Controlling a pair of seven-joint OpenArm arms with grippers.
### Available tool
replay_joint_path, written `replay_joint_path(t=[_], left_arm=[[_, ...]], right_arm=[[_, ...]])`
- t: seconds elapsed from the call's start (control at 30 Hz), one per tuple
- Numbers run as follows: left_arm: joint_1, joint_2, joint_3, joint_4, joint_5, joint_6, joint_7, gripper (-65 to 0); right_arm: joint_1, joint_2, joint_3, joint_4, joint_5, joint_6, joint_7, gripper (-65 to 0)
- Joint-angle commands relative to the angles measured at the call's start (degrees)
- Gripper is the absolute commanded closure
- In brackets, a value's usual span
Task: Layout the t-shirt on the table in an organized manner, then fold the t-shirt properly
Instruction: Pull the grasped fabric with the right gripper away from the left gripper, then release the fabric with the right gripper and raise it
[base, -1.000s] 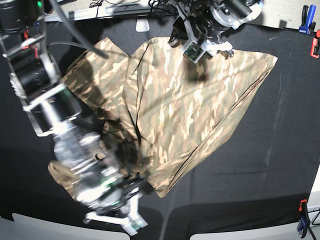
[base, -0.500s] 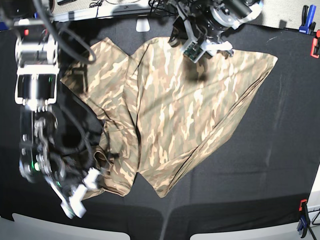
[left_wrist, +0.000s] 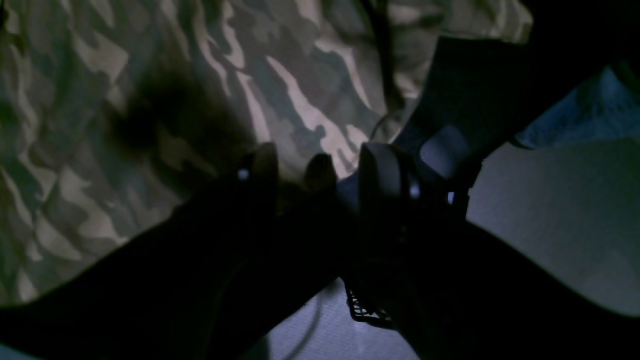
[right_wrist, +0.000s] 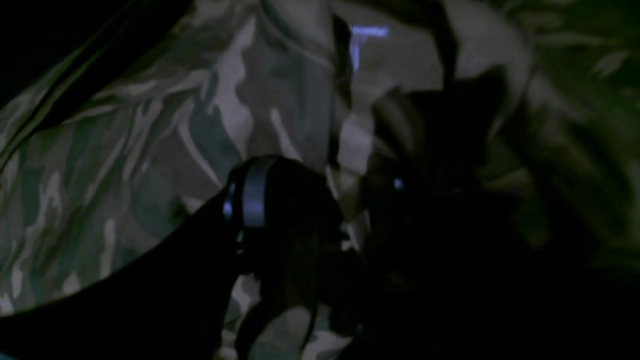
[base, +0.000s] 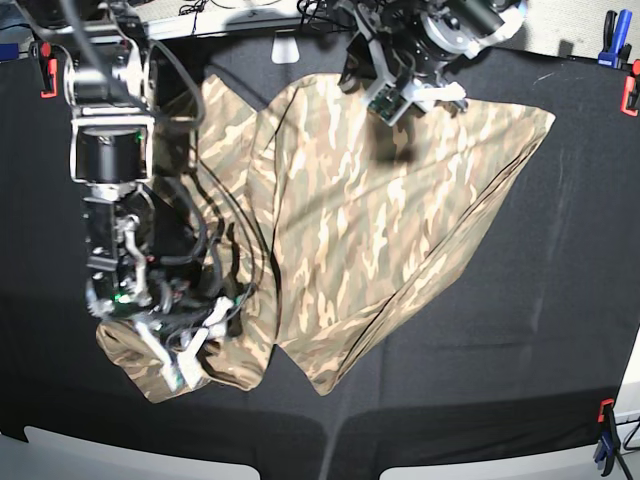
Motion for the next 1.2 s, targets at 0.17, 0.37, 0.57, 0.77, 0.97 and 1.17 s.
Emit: replay_joint_path(t=[0.17, 0.37, 0.57, 0.77, 0.97, 1.17], left_arm=[[0.2, 0.1, 0.1, 1.0, 0.0, -0.3, -0.9, -24.8], [0.2, 0.1, 0.1, 1.0, 0.4, -0.9, -0.9, -24.8], [0.2, 0.1, 0.1, 1.0, 0.4, -0.9, -0.9, -24.8], [0.2, 0.1, 0.1, 1.0, 0.4, -0.9, -0.8, -24.8], [0.2, 0.1, 0.1, 1.0, 0.4, -0.9, -0.5, -24.8], [0.2, 0.1, 0.1, 1.0, 0.4, -0.9, -0.5, -24.8]], right_arm=[[2.8, -2.2, 0.2, 1.0, 0.8, 0.3, 1.7, -22.5], [3.9, -3.4, 0.2, 1.0, 1.0, 0.4, 0.5, -0.2], [4.1, -3.1, 0.2, 1.8, 1.0, 4.9, -6.5, 0.0], [2.8, -1.5, 3.6, 7.0, 8.1, 12.6, -16.6, 0.0], [1.1, 1.4, 17.1, 14.2, 18.8, 14.8, -24.6, 0.0], [-2.9, 9.2, 27.7, 15.8, 21.1, 14.8, -24.6, 0.0]])
